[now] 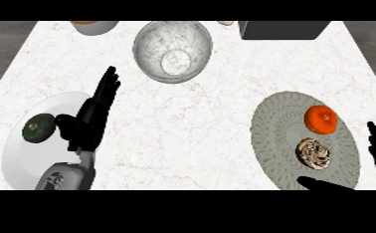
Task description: Pick the cupcake from the placemat and place it in the bowl
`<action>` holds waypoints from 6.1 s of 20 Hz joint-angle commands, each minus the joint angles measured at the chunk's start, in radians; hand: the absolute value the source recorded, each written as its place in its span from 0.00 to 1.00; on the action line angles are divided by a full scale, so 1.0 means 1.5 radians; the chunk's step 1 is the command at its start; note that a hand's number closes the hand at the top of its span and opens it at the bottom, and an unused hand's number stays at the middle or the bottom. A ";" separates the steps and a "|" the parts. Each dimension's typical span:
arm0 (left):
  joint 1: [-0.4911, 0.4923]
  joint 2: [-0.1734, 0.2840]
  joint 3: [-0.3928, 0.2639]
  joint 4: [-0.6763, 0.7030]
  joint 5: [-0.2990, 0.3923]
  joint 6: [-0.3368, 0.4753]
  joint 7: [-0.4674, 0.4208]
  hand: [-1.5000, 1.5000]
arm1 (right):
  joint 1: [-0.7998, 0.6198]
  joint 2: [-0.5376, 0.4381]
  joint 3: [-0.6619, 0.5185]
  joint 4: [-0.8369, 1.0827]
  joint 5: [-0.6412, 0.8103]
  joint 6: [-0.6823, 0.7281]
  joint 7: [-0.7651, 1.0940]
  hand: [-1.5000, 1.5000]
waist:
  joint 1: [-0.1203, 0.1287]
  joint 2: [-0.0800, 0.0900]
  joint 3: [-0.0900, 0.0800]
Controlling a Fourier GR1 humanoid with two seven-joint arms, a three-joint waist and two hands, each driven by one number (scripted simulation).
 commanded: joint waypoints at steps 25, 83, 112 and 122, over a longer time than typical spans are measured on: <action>-0.002 -0.037 0.051 -0.026 -0.044 -0.048 0.030 0.50 | 0.038 0.121 -0.081 0.178 -0.154 -0.001 -0.307 0.00 | -0.001 0.000 0.000; -0.008 -0.096 0.042 0.007 -0.102 -0.050 0.007 0.50 | -0.773 0.147 0.572 0.268 -0.033 -0.149 -0.059 1.00 | 0.021 -0.004 -0.001; -0.039 -0.077 0.081 0.037 -0.074 -0.085 -0.013 0.50 | -1.149 0.142 0.355 0.944 -0.046 -0.122 -0.193 1.00 | 0.019 0.008 -0.001; -0.029 -0.066 0.078 0.002 -0.075 -0.094 0.018 0.50 | -1.146 0.147 0.291 1.169 -0.042 -0.158 -0.347 1.00 | 0.029 0.009 -0.001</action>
